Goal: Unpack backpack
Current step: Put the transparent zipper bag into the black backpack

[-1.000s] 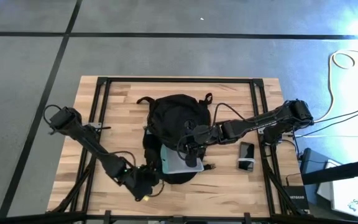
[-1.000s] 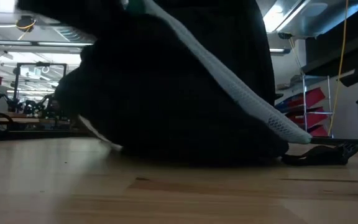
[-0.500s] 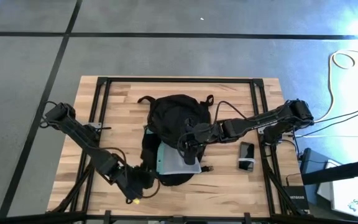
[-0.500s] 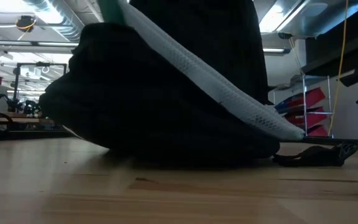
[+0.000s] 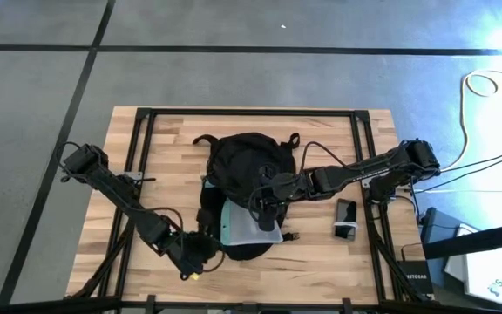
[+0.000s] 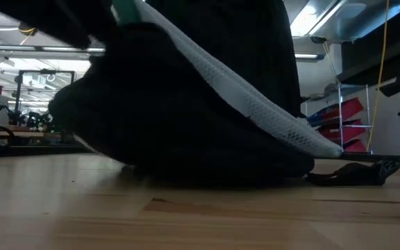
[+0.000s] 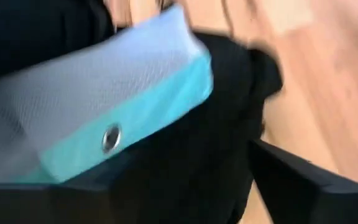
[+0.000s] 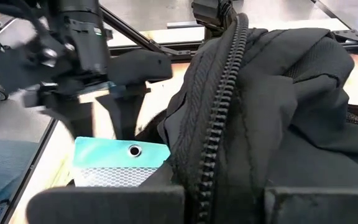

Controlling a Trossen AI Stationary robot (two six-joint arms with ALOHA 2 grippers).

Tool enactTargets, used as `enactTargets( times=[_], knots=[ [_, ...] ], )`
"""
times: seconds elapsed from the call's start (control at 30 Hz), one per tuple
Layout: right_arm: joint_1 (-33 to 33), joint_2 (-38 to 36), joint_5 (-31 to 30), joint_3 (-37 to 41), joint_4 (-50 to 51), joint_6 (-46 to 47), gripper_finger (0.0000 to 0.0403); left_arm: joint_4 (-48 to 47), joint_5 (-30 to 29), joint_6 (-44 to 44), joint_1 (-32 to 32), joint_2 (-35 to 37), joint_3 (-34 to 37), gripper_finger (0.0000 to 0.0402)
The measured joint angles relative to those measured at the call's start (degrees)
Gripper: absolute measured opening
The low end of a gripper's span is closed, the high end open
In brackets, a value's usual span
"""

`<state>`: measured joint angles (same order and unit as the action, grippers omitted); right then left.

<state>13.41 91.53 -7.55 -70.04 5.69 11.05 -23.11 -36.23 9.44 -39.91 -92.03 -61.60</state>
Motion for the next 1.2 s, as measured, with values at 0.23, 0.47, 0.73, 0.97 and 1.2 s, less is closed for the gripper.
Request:
enactTargets(
  times=[0.23, 0.47, 0.73, 0.97, 1.2],
  knots=[
    [0.0, 0.0, 0.0, 0.0, 0.1, 0.0, 0.0001, 3.3, 0.3, -2.3, 0.1, -0.6, 0.6, 0.0356],
    [0.0, 0.0, 0.0, 0.0, 0.1, 0.0, 0.0001, 3.5, 2.9, -2.2, 4.4, -7.4, 2.3, 0.0359],
    [0.0, -0.1, 0.1, -0.1, 1.5, -0.8, 0.0001, -0.2, 11.1, 2.4, 5.3, -5.8, -1.5, 0.0193],
    [0.0, -0.1, -0.5, -2.2, 1.4, -1.0, 0.0001, -7.8, 7.3, -0.8, 4.6, 0.1, -5.7, 0.0013],
    [0.1, -0.1, -1.0, -5.7, 2.4, -2.0, 0.0001, -8.6, 1.9, -2.6, 4.6, 5.2, -6.6, 0.0002]
  ],
)
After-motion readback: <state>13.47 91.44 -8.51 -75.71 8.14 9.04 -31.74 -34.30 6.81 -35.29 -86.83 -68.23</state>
